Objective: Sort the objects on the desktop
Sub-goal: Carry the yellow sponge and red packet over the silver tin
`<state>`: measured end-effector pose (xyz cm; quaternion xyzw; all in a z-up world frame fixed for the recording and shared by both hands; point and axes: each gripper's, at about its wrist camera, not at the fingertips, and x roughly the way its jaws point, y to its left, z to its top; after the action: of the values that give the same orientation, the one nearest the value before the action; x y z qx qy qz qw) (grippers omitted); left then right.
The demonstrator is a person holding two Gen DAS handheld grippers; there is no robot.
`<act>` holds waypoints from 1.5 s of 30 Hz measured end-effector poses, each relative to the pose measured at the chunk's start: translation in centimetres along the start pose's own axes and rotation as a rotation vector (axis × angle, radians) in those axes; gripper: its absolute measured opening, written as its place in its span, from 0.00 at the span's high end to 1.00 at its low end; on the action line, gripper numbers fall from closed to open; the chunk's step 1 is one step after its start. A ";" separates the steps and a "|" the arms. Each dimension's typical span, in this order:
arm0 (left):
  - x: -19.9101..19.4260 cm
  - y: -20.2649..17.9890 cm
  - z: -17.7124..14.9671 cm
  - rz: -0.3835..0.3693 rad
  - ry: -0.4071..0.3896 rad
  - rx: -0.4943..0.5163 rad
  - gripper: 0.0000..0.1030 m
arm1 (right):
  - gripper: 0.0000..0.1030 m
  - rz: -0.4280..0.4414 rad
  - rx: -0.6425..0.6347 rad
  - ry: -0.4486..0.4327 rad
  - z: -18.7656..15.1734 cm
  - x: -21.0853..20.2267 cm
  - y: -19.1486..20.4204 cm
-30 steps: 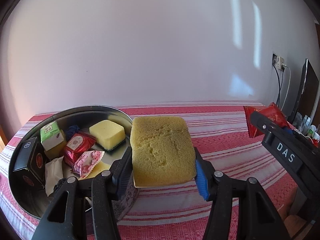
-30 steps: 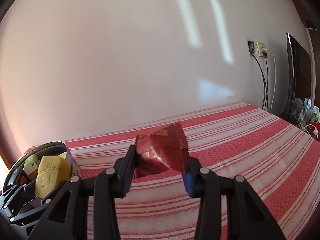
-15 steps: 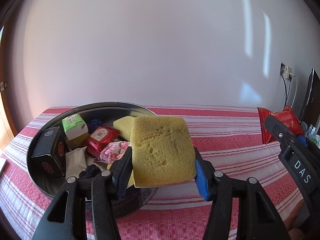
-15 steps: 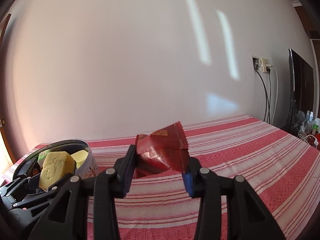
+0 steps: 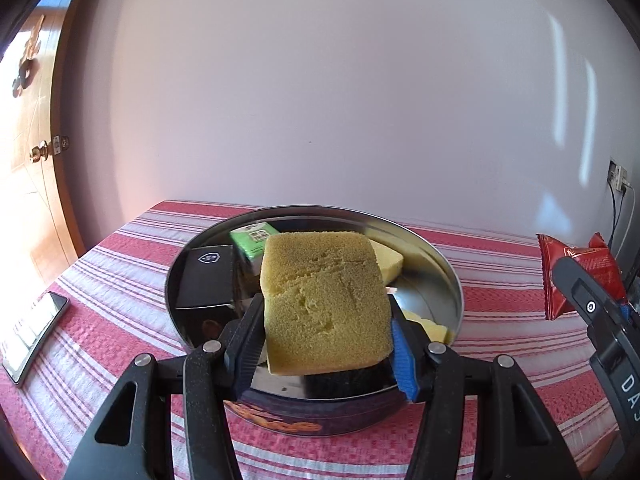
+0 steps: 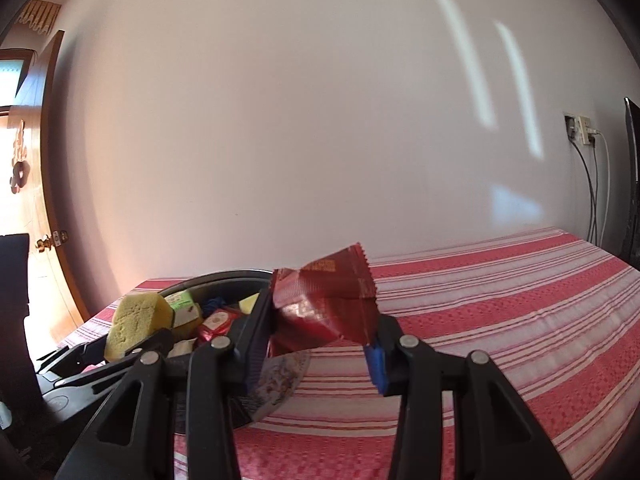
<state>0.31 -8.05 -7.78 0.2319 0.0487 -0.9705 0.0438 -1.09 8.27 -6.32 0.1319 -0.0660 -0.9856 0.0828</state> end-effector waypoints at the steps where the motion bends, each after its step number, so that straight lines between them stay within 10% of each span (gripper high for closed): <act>1: 0.0 0.5 0.0 0.008 0.002 -0.005 0.44 | 0.59 0.013 -0.005 0.000 0.1 0.1 0.6; 18: 1.1 5.7 1.6 0.102 0.000 -0.079 0.44 | 0.59 0.155 -0.047 0.000 1.7 3.1 5.1; 45: 3.0 4.2 3.8 0.054 0.007 -0.010 0.44 | 0.59 0.115 -0.105 0.027 5.2 7.4 4.2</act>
<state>-3.58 -12.85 -6.10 0.2366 0.0477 -0.9679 0.0709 -8.91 3.44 -2.55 0.1366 -0.0205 -0.9795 0.1468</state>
